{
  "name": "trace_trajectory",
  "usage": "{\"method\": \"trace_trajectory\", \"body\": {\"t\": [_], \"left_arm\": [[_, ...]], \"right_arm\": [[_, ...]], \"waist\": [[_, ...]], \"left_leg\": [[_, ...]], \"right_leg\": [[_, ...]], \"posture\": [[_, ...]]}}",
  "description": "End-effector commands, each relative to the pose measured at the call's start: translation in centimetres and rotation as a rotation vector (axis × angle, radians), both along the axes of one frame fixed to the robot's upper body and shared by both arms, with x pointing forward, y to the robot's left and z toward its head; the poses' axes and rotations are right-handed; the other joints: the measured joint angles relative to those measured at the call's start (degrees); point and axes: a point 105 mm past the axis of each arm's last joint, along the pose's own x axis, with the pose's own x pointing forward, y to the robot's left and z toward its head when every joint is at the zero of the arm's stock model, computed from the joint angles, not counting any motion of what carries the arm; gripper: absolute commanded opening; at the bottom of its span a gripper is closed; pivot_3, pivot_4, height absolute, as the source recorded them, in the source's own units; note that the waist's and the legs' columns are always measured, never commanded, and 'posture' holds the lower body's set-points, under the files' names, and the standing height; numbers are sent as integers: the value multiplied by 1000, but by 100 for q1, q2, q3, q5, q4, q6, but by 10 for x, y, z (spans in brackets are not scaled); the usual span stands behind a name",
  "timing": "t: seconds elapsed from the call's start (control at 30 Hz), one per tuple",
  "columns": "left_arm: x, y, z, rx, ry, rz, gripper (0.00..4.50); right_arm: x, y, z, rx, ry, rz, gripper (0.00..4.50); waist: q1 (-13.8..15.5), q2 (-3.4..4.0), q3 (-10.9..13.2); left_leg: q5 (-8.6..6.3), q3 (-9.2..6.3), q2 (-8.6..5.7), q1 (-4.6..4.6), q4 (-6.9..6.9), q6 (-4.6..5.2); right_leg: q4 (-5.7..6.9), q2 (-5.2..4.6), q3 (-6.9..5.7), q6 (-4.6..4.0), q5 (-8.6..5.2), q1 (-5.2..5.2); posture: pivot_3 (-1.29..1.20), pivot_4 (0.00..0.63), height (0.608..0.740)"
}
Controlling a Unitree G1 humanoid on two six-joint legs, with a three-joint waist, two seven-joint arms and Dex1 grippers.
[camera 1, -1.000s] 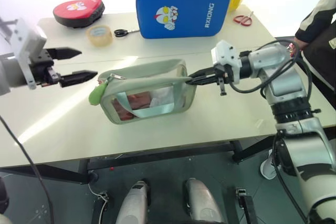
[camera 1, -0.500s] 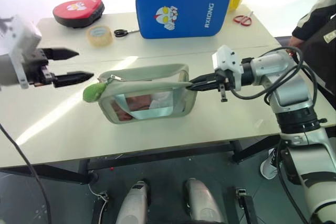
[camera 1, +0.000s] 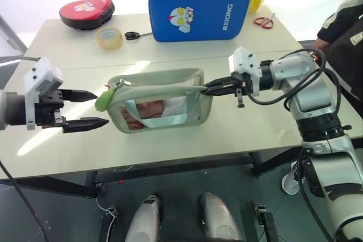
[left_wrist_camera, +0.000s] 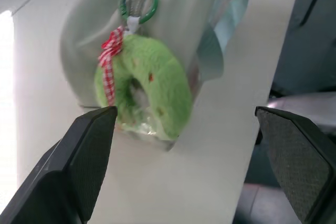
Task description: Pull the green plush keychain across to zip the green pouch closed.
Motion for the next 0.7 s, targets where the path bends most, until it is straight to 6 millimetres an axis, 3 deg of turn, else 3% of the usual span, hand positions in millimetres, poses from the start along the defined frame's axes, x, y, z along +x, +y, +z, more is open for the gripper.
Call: {"method": "trace_trajectory", "body": {"t": [0.03, 0.13, 0.37, 0.5, 0.6, 0.7], "left_arm": [[12, 2, 5, 45, -103, 33, 4500], [18, -2, 5, 8, -121, 27, 3558], [22, -1, 7, 18, -141, 32, 54], [36, 3, 36, -21, -241, 69, 54], [36, -14, 54, -100, -258, 0, 54], [32, -28, 55, -110, -242, -69, 54]], "right_arm": [[-2, 6, 11, 3, -42, 28, 73], [-2, 7, 10, -1, -41, 32, 0], [-3, 6, 9, -3, -43, 30, 0], [-3, 6, 10, -1, -45, 30, 0], [-3, 6, 10, -1, -48, 30, 0], [-2, 7, 11, 0, -51, 31, 0]], "waist": [[10, 0, 0], [12, 0, 0], [4, 0, 0], [30, -1, 0], [50, -1, 0], [43, 0, 0]], "left_leg": [[0, 0, 0, 0, 0, 0], [0, 2, 0, 0, 0, 0], [0, 1, 0, 0, 0, 0], [0, -1, 0, -1, 2, 0], [0, 0, -3, -2, 4, 0], [0, 0, -2, -1, 4, 0]], "right_leg": [[0, 0, 0, 0, 0, 0], [0, 0, 0, 1, 1, -1], [0, 1, 0, 2, 1, -1], [0, 3, -2, 2, 1, 0], [-1, 2, -2, 3, 2, 3], [-1, 2, -2, 4, 2, 3]], "posture": [[0, 150, 740], [0, 150, 740], [0, 150, 740], [0, 150, 740], [0, 150, 740], [0, 150, 740]]}}
